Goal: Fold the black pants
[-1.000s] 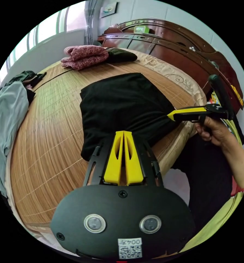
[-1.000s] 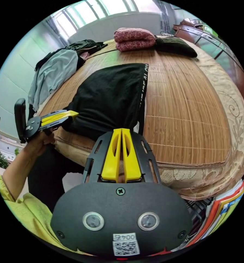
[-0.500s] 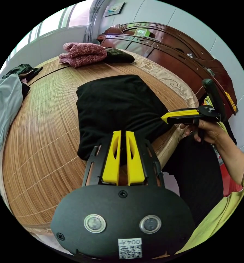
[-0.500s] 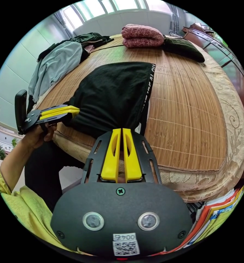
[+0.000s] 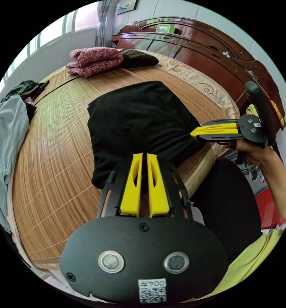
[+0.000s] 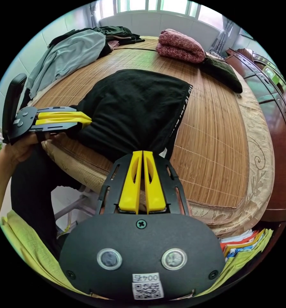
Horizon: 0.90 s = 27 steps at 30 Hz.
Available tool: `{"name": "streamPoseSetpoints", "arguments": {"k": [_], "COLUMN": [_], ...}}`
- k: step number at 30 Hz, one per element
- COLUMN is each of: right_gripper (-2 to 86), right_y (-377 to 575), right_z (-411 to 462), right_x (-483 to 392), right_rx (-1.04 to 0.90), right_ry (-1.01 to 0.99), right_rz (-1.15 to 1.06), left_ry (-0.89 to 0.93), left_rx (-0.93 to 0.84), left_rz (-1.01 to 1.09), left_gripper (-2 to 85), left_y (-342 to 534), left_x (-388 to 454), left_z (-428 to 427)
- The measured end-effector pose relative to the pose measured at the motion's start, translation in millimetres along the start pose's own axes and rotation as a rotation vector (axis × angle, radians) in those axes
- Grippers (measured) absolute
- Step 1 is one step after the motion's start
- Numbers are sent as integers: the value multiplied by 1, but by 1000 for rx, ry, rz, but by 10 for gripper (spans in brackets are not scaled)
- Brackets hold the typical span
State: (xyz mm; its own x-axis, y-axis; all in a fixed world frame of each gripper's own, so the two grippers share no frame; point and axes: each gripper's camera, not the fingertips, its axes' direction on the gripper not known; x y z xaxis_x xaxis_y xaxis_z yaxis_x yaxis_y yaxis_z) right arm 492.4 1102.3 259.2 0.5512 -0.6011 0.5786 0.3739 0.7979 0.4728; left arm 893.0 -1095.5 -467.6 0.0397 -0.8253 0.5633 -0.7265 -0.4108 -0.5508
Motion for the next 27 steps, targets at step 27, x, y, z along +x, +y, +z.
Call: {"name": "streamPoseSetpoints", "arguments": {"k": [27], "right_gripper": [84], "right_y": [3], "right_z": [-1], "right_x": [27], "right_rx": [40], "right_ry": [-126], "right_rz": [62], "left_ry": [2], "left_rx": [-32], "left_rz": [-23], "left_gripper": [60], "left_y": [-25], "left_x": [-5], "left_z": [38]}}
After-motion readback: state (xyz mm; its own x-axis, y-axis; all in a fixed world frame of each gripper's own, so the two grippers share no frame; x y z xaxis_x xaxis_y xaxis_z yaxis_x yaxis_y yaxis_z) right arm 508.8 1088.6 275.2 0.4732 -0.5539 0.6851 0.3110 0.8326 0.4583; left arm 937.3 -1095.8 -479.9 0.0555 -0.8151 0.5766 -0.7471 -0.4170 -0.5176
